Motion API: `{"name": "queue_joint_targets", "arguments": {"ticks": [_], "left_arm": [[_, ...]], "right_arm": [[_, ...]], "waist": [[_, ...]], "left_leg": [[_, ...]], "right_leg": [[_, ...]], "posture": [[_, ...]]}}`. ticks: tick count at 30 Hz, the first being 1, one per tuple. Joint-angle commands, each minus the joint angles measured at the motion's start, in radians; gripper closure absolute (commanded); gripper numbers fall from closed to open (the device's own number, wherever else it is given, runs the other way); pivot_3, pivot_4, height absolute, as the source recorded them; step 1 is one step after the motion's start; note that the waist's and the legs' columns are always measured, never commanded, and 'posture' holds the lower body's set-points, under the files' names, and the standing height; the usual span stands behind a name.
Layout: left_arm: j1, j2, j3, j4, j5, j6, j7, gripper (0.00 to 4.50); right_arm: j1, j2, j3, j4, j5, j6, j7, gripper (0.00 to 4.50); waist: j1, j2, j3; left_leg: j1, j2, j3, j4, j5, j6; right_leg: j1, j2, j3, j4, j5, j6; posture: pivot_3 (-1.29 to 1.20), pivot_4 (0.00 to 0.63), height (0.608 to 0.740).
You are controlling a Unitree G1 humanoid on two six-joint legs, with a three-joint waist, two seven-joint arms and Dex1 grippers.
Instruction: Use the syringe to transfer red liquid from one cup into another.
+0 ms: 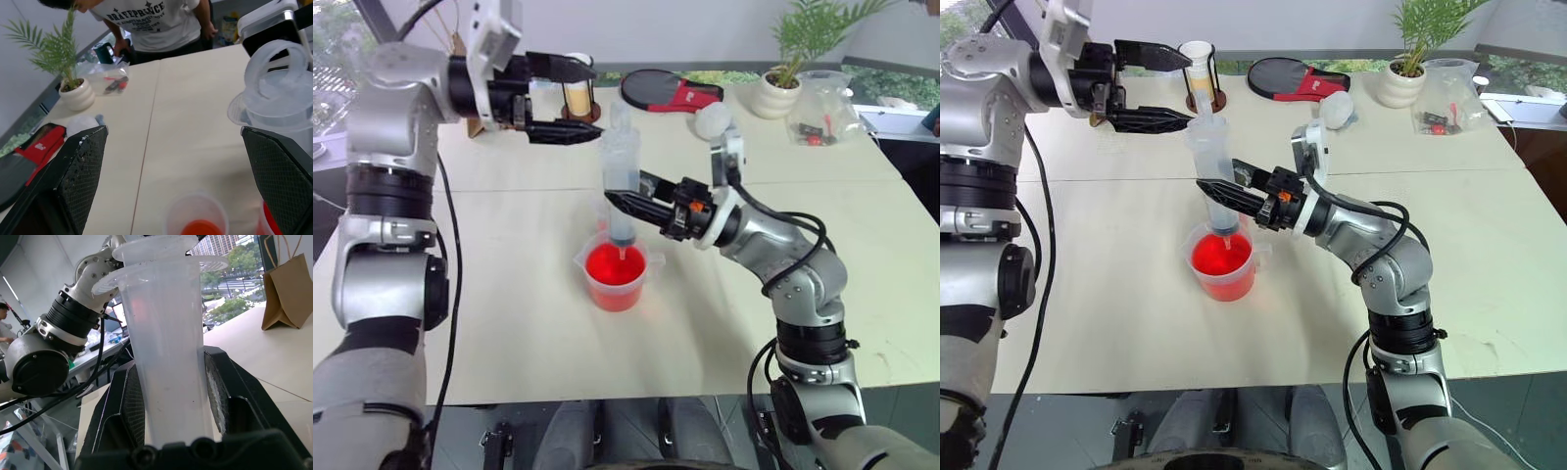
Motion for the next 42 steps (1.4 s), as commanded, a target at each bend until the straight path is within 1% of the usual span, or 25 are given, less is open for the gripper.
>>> {"name": "queue_joint_targets", "arguments": {"ticks": [1, 3, 10, 20, 21, 22, 23, 28, 29, 36, 42], "left_arm": [[-0.035, 0.044, 0.021, -0.035, -0.024, 0.035, -0.030, 0.00], [-0.034, 0.054, 0.030, -0.043, -0.035, 0.053, -0.037, 0.00], [-0.020, 0.028, 0.040, -0.098, -0.079, 0.090, -0.010, 0.00], [0.006, -0.049, 0.008, -0.117, -0.075, 0.053, 0.001, 0.00], [0.008, -0.054, 0.006, -0.115, -0.075, 0.046, 0.001, 0.55], [0.008, -0.059, 0.004, -0.112, -0.073, 0.041, 0.003, 0.86], [0.009, -0.061, 0.003, -0.111, -0.071, 0.036, 0.004, 1.33], [0.028, -0.076, 0.001, -0.145, -0.085, 0.051, 0.005, 4.02], [0.033, -0.078, 0.000, -0.155, -0.089, 0.059, 0.005, 4.46], [0.073, -0.075, 0.012, -0.218, -0.119, 0.112, 0.025, 4.46], [0.052, -0.077, 0.024, -0.202, -0.124, 0.110, 0.042, 4.46]], "right_arm": [[0.009, 0.000, 0.002, -0.033, 0.016, -0.023, -0.005, 3.11], [0.012, 0.000, 0.001, -0.027, 0.015, -0.028, -0.008, 3.11], [0.017, 0.003, 0.017, -0.013, 0.010, -0.035, -0.006, 3.11], [0.026, 0.006, 0.041, -0.014, 0.007, -0.043, -0.011, 3.11], [0.028, 0.006, 0.043, -0.015, 0.006, -0.045, -0.012, 3.11], [0.030, 0.005, 0.044, -0.016, 0.005, -0.046, -0.013, 3.11], [0.033, 0.004, 0.045, -0.017, 0.005, -0.047, -0.014, 3.11], [0.051, 0.000, 0.056, -0.017, -0.003, -0.062, -0.017, 3.11], [0.055, 0.000, 0.059, -0.015, -0.006, -0.067, -0.016, 3.11], [0.095, -0.005, 0.093, -0.008, -0.046, -0.111, -0.010, 3.11], [0.119, -0.013, 0.125, 0.009, -0.081, -0.144, 0.008, 3.11]], "waist": [[-0.001, 0.000, 0.000], [-0.001, 0.000, 0.000], [0.003, 0.000, 0.000], [0.002, 0.000, 0.000], [0.002, 0.000, 0.000], [0.002, 0.000, 0.000], [0.002, 0.000, 0.000], [0.003, 0.000, 0.000], [0.003, 0.000, 0.000], [0.001, 0.000, 0.000], [0.004, 0.000, 0.000]], "left_leg": [[0.000, 0.000, 0.000, 0.000, 0.000, 0.000], [0.000, 0.000, 0.000, 0.000, 0.000, 0.000], [0.000, 0.000, -0.001, 0.001, -0.001, 0.001], [0.001, 0.000, -0.001, 0.001, 0.000, 0.000], [0.001, 0.000, -0.001, 0.001, 0.000, 0.000], [0.001, 0.000, -0.001, 0.001, 0.000, 0.000], [0.001, 0.000, -0.001, 0.001, 0.000, 0.000], [0.001, 0.000, -0.001, 0.001, 0.000, 0.000], [0.001, 0.000, -0.001, 0.001, 0.000, 0.000], [0.002, 0.001, -0.001, 0.001, 0.000, 0.000], [0.003, 0.001, -0.001, 0.001, 0.000, 0.001]], "right_leg": [[0.000, 0.000, 0.000, 0.000, 0.000, 0.000], [0.000, 0.000, 0.000, 0.000, 0.000, 0.000], [0.002, 0.001, 0.000, 0.000, 0.000, 0.000], [0.002, 0.001, 0.001, 0.000, 0.000, 0.000], [0.002, 0.001, 0.001, 0.000, 0.000, 0.000], [0.002, 0.001, 0.001, 0.000, 0.000, 0.000], [0.002, 0.001, 0.001, 0.000, 0.000, 0.000], [0.002, 0.001, 0.001, 0.000, 0.000, 0.000], [0.002, 0.001, 0.001, 0.000, 0.000, 0.000], [0.002, 0.002, 0.002, 0.000, 0.000, 0.000], [0.003, 0.002, 0.002, 0.000, 0.000, 0.000]], "posture": [[0.00, 0.150, 0.740], [0.00, 0.150, 0.740], [0.00, 0.150, 0.740], [0.00, 0.150, 0.740], [0.00, 0.150, 0.740], [0.00, 0.150, 0.740], [0.00, 0.150, 0.740], [0.00, 0.150, 0.740], [0.00, 0.150, 0.740], [0.00, 0.150, 0.740], [0.00, 0.150, 0.740]]}}
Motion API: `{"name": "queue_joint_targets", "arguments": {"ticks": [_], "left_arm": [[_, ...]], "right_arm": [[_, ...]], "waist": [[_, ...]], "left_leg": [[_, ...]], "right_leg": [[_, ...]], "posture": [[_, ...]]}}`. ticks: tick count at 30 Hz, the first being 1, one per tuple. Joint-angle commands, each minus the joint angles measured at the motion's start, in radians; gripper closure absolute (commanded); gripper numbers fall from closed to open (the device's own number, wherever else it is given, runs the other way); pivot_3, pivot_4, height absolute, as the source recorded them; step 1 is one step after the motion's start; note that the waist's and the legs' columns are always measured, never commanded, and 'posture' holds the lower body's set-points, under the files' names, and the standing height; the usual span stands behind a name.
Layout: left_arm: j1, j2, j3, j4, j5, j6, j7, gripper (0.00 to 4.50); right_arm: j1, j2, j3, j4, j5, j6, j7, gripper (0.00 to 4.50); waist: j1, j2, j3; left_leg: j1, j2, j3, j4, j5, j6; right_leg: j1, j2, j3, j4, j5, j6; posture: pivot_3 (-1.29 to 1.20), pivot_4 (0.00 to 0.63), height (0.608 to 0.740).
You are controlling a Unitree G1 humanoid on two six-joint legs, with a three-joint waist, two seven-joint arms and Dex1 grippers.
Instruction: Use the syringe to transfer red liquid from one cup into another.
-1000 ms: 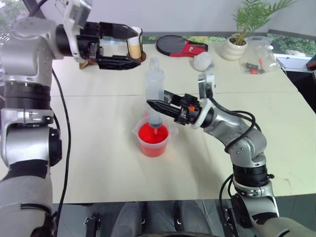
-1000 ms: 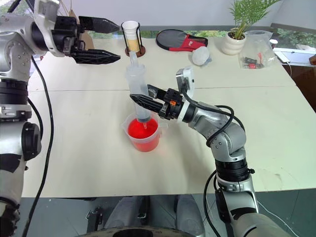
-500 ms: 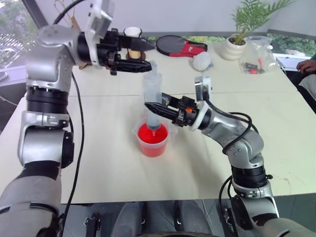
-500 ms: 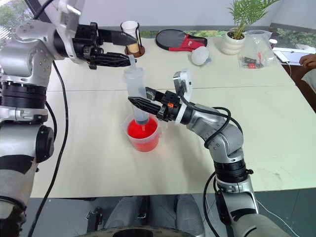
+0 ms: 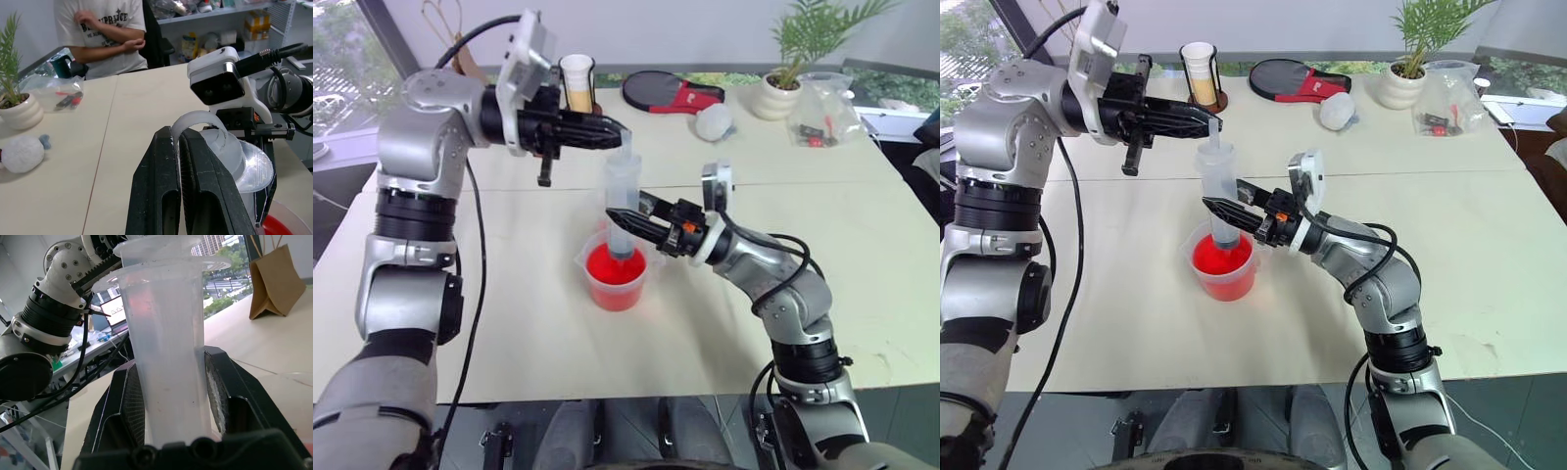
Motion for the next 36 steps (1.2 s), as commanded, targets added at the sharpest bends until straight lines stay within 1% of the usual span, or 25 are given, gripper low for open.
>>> {"name": "queue_joint_targets", "arguments": {"ticks": [1, 8, 15, 22, 23, 25, 29, 33, 36], "left_arm": [[-0.052, 0.005, 0.050, -0.003, -0.025, -0.014, 0.034, 4.46], [-0.115, 0.011, 0.073, 0.054, -0.035, -0.018, 0.036, 4.46], [-0.145, 0.021, 0.081, 0.066, -0.047, -0.010, 0.033, 4.46], [-0.136, 0.033, 0.070, 0.049, -0.048, 0.016, 0.019, 4.46], [-0.119, 0.049, 0.054, 0.038, -0.042, 0.030, -0.003, 4.19], [-0.084, 0.081, 0.029, 0.016, -0.034, 0.055, -0.044, 3.49], [-0.044, 0.129, 0.028, 0.030, -0.014, 0.052, -0.049, 1.68], [-0.028, 0.163, 0.053, 0.074, -0.012, 0.051, -0.018, 1.68], [0.005, 0.186, 0.069, 0.103, -0.009, 0.049, -0.005, 1.68]], "right_arm": [[0.019, -0.012, 0.051, -0.001, -0.021, -0.015, 0.036, 3.11], [0.037, -0.014, 0.069, 0.008, -0.033, -0.032, 0.044, 3.11], [0.056, -0.015, 0.087, 0.013, -0.041, -0.046, 0.048, 3.11], [0.052, -0.012, 0.088, 0.024, -0.044, -0.056, 0.046, 3.11], [0.042, -0.009, 0.080, 0.025, -0.040, -0.056, 0.041, 3.11], [0.015, -0.003, 0.055, 0.017, -0.018, -0.043, 0.025, 3.11], [-0.053, -0.001, -0.034, -0.042, 0.075, 0.027, -0.025, 3.11], [-0.098, -0.022, -0.107, -0.108, 0.165, 0.103, -0.079, 3.11], [-0.114, -0.039, -0.137, -0.130, 0.202, 0.134, -0.107, 3.11]], "waist": [[0.000, 0.000, 0.000], [-0.001, 0.000, 0.000], [-0.001, 0.000, 0.000], [-0.002, 0.000, 0.000], [-0.002, 0.000, 0.000], [-0.006, 0.000, 0.000], [-0.005, 0.000, 0.000], [0.003, 0.000, 0.000], [0.001, 0.000, 0.000]], "left_leg": [[0.000, 0.000, 0.000, 0.000, 0.000, 0.000], [0.001, 0.000, 0.000, 0.000, 0.000, 0.000], [0.002, 0.000, 0.000, 0.000, 0.000, 0.001], [0.002, 0.000, 0.000, 0.000, 0.000, 0.001], [0.002, 0.000, 0.000, 0.000, 0.000, 0.001], [0.002, 0.000, 0.000, 0.000, 0.000, 0.001], [0.003, 0.001, 0.000, -0.001, 0.000, 0.000], [0.003, 0.001, 0.000, -0.001, 0.000, 0.000], [0.003, 0.001, 0.000, -0.001, 0.000, 0.001]], "right_leg": [[0.000, 0.000, 0.000, 0.000, 0.000, 0.000], [0.000, 0.000, 0.000, 0.000, 0.000, 0.000], [0.001, 0.000, 0.000, 0.000, 0.000, 0.000], [0.001, 0.000, 0.000, 0.000, 0.000, 0.000], [0.001, 0.000, 0.000, 0.000, 0.000, 0.000], [0.001, 0.001, 0.000, 0.000, 0.000, 0.000], [0.001, 0.001, 0.001, 0.000, 0.000, 0.000], [0.002, 0.001, 0.001, 0.000, 0.000, 0.000], [0.002, 0.001, 0.001, 0.000, 0.000, 0.000]], "posture": [[0.00, 0.150, 0.740], [0.00, 0.150, 0.740], [0.00, 0.150, 0.740], [0.00, 0.150, 0.740], [0.00, 0.150, 0.740], [0.00, 0.150, 0.740], [0.00, 0.150, 0.740], [0.00, 0.150, 0.740], [0.00, 0.150, 0.740]]}}
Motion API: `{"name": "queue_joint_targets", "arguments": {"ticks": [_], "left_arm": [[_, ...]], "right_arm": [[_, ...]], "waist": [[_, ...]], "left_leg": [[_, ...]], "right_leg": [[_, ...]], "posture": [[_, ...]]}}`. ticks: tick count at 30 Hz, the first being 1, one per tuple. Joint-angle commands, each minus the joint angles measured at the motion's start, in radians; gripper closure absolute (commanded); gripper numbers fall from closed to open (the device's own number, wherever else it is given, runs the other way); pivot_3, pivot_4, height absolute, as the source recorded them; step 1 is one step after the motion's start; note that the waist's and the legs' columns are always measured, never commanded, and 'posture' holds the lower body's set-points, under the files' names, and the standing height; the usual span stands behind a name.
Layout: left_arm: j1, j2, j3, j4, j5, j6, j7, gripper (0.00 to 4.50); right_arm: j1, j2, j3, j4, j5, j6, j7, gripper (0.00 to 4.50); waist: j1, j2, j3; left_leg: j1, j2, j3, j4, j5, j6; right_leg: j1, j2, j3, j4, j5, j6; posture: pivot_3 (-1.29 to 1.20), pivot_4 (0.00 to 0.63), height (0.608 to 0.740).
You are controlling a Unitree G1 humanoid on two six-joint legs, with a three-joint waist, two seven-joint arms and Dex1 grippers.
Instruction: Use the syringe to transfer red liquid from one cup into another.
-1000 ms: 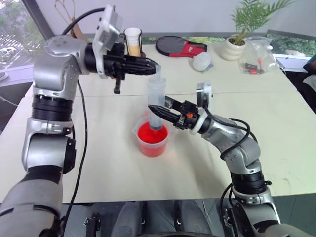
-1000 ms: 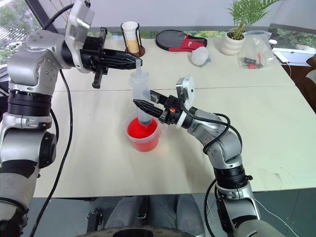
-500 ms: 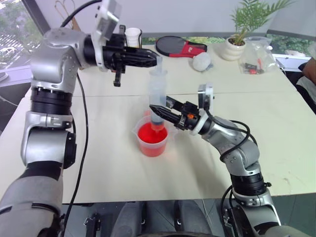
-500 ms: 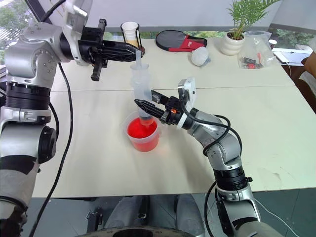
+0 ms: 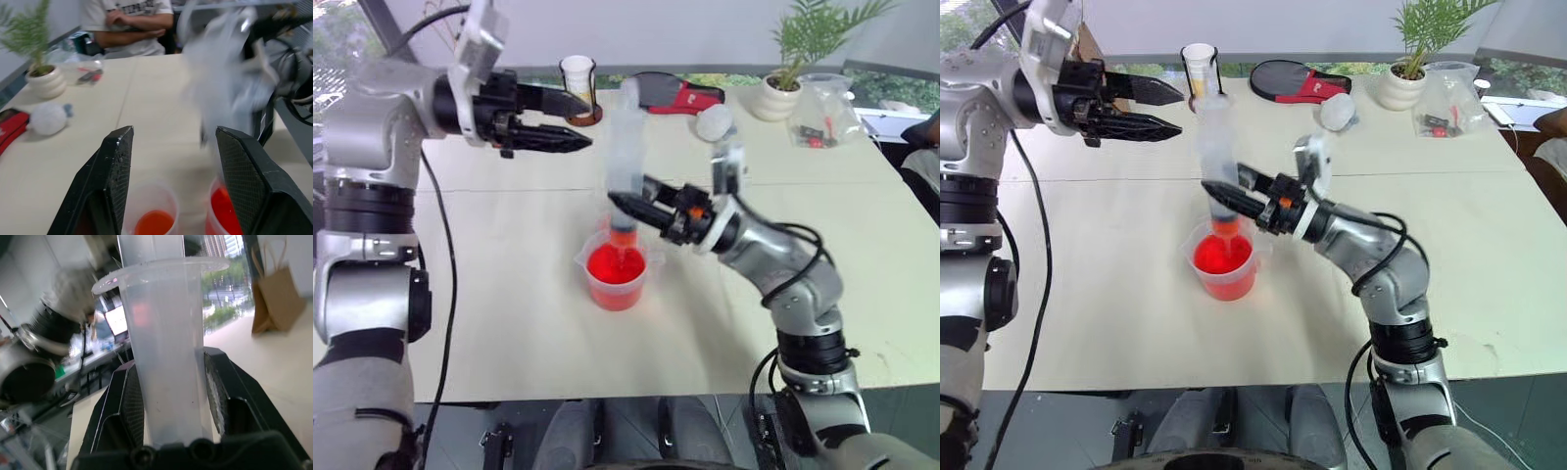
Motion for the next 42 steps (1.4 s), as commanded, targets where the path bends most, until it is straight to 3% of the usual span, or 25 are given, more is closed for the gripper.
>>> {"name": "queue_joint_targets", "arguments": {"ticks": [1, 9, 19, 28, 42], "left_arm": [[0.027, 0.031, 0.050, 0.023, -0.003, 0.000, 0.026, 1.68], [0.064, 0.001, 0.121, 0.112, -0.011, -0.029, 0.156, 1.68], [0.070, -0.068, 0.130, 0.171, 0.025, -0.143, 0.244, 1.68], [0.038, -0.086, 0.134, 0.224, 0.038, -0.205, 0.272, 1.68], [-0.369, -0.181, 0.152, 0.643, 0.074, -0.416, 0.193, 1.68]], "right_arm": [[-0.021, -0.019, -0.046, -0.058, 0.062, 0.030, -0.032, 3.11], [-0.039, -0.018, -0.067, -0.034, 0.091, 0.041, -0.072, 3.11], [-0.357, 0.029, -0.022, 0.566, -0.164, -0.288, 0.092, 3.11], [-0.450, 0.096, -0.024, 0.867, -0.273, -0.471, 0.175, 3.11], [-0.449, 0.147, -0.013, 0.889, -0.309, -0.481, 0.224, 3.11]], "waist": [[-0.002, 0.000, 0.000], [0.000, 0.000, 0.000], [-0.008, 0.000, 0.000], [-0.008, 0.000, 0.000], [-0.016, -0.001, 0.000]], "left_leg": [[0.000, 0.000, 0.000, 0.000, 0.000, 0.000], [0.000, 0.000, 0.000, 0.000, 0.000, 0.000], [0.001, 0.000, 0.001, -0.001, 0.001, -0.001], [0.001, 0.000, 0.001, -0.002, 0.003, -0.005], [0.001, 0.000, 0.002, -0.002, 0.003, -0.005]], "right_leg": [[0.000, 0.000, 0.000, 0.000, 0.000, 0.000], [0.000, 0.000, 0.000, 0.000, 0.000, 0.000], [0.000, 0.000, 0.000, 0.001, 0.000, 0.000], [0.000, 0.000, 0.000, 0.001, 0.000, 0.000], [-0.001, 0.000, 0.000, 0.001, 0.000, 0.000]], "posture": [[0.00, 0.150, 0.740], [0.00, 0.150, 0.740], [0.00, 0.150, 0.740], [0.00, 0.150, 0.740], [0.00, 0.150, 0.740]]}}
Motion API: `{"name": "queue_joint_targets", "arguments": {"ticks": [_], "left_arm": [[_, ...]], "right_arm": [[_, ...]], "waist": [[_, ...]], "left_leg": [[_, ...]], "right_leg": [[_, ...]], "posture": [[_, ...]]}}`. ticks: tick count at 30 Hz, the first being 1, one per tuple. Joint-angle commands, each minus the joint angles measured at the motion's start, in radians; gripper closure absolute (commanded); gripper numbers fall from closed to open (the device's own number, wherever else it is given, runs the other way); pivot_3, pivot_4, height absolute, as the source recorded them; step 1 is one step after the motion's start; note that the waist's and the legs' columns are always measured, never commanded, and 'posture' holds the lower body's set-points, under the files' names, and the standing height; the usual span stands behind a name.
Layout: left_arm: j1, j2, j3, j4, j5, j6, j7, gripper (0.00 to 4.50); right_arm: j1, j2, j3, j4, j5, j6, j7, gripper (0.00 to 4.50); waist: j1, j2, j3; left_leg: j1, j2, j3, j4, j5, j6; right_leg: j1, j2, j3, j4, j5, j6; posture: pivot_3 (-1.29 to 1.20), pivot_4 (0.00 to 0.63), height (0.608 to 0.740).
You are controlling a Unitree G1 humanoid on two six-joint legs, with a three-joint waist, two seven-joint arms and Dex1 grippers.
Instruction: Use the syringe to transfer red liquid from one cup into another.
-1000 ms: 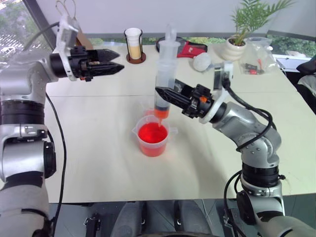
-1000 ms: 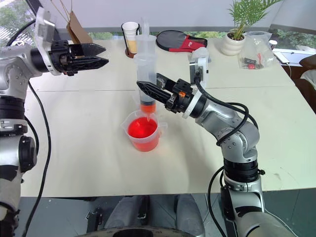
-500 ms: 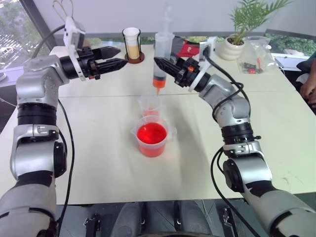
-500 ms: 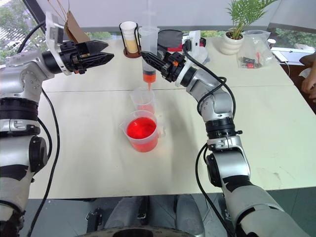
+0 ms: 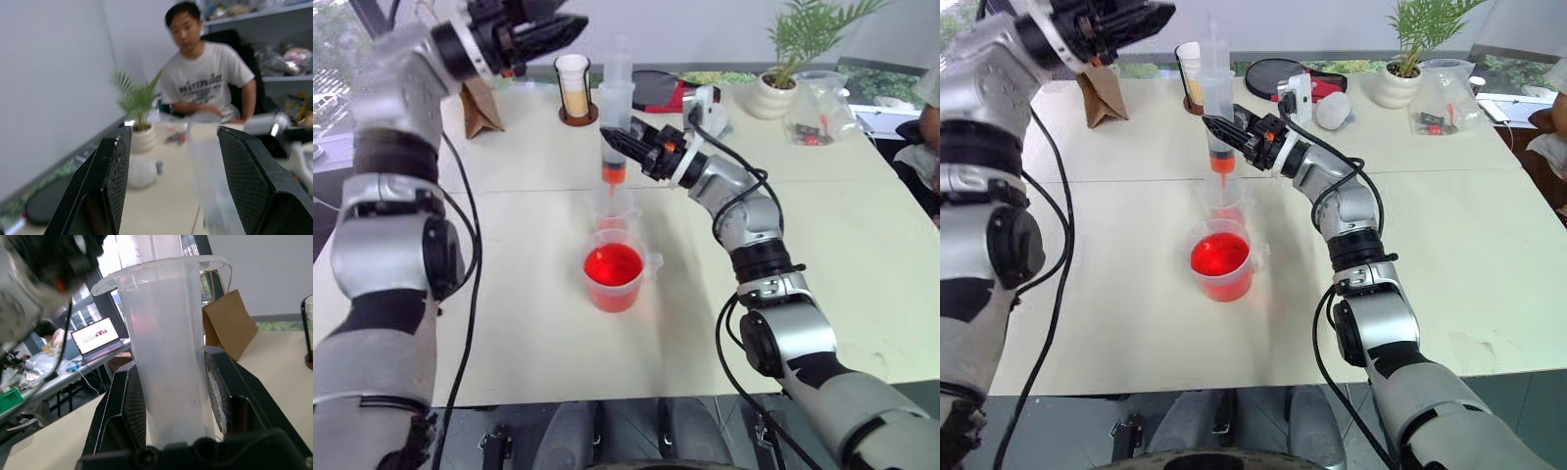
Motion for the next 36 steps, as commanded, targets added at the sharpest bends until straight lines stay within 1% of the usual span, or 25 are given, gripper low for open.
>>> {"name": "queue_joint_targets", "arguments": {"ticks": [1, 5, 11, 22, 25, 27, 29, 36], "left_arm": [[-0.052, -0.010, 0.009, 0.063, 0.030, -0.050, -0.035, 1.68], [-0.064, -0.032, -0.003, 0.103, 0.071, -0.093, -0.058, 1.68], [-0.071, -0.058, -0.002, 0.138, 0.115, -0.139, -0.050, 1.68], [-0.097, -0.084, 0.009, 0.181, 0.151, -0.170, -0.044, 1.68], [-0.097, -0.093, 0.005, 0.183, 0.157, -0.173, -0.053, 2.49], [-0.098, -0.097, 0.004, 0.185, 0.163, -0.177, -0.056, 3.59], [-0.099, -0.099, 0.005, 0.186, 0.169, -0.178, -0.058, 4.40], [-0.089, -0.096, 0.006, 0.182, 0.181, -0.171, -0.084, 4.40]], "right_arm": [[-0.020, 0.013, -0.004, -0.040, -0.005, -0.021, 0.016, 3.11], [-0.018, 0.021, -0.003, -0.043, -0.014, -0.021, 0.023, 3.11], [-0.008, 0.028, 0.005, -0.066, -0.020, -0.011, 0.033, 3.11], [0.028, 0.036, 0.028, -0.119, -0.031, 0.016, 0.048, 3.11], [0.037, 0.034, 0.040, -0.133, -0.037, 0.020, 0.056, 3.11], [0.038, 0.034, 0.043, -0.135, -0.040, 0.021, 0.058, 3.11], [0.038, 0.034, 0.044, -0.132, -0.045, 0.018, 0.061, 3.11], [0.025, 0.031, 0.041, -0.101, -0.066, -0.007, 0.066, 3.11]], "waist": [[-0.007, 0.000, 0.000], [-0.017, 0.000, 0.000], [-0.018, 0.000, 0.000], [-0.017, 0.000, 0.000], [-0.018, 0.000, 0.000], [-0.017, 0.000, 0.000], [-0.017, 0.000, 0.000], [-0.018, 0.000, 0.000]], "left_leg": [[0.000, 0.000, 0.000, 0.000, 0.000, 0.000], [0.000, 0.000, 0.000, 0.000, 0.000, 0.001], [0.000, 0.000, 0.000, 0.000, 0.000, 0.000], [0.000, 0.000, 0.000, 0.000, 0.000, 0.001], [0.000, 0.000, 0.000, 0.000, -0.001, 0.001], [0.000, 0.000, 0.000, 0.000, -0.001, 0.001], [0.000, 0.000, 0.000, 0.000, -0.001, 0.001], [0.000, 0.000, 0.000, 0.000, -0.001, 0.001]], "right_leg": [[0.000, 0.000, 0.000, 0.000, 0.000, 0.000], [0.000, 0.000, 0.000, 0.000, 0.000, 0.000], [0.000, 0.000, 0.000, 0.000, 0.000, 0.000], [-0.001, 0.000, 0.000, 0.000, 0.000, 0.000], [-0.001, 0.000, 0.000, 0.000, 0.000, 0.000], [-0.001, 0.000, 0.000, 0.000, 0.000, 0.000], [-0.001, 0.000, 0.000, 0.000, 0.000, 0.000], [-0.001, 0.000, 0.000, 0.000, 0.000, 0.000]], "posture": [[0.00, 0.150, 0.740], [0.00, 0.150, 0.740], [0.00, 0.150, 0.740], [0.00, 0.150, 0.740], [0.00, 0.150, 0.740], [0.00, 0.150, 0.740], [0.00, 0.150, 0.740], [0.00, 0.150, 0.740]]}}
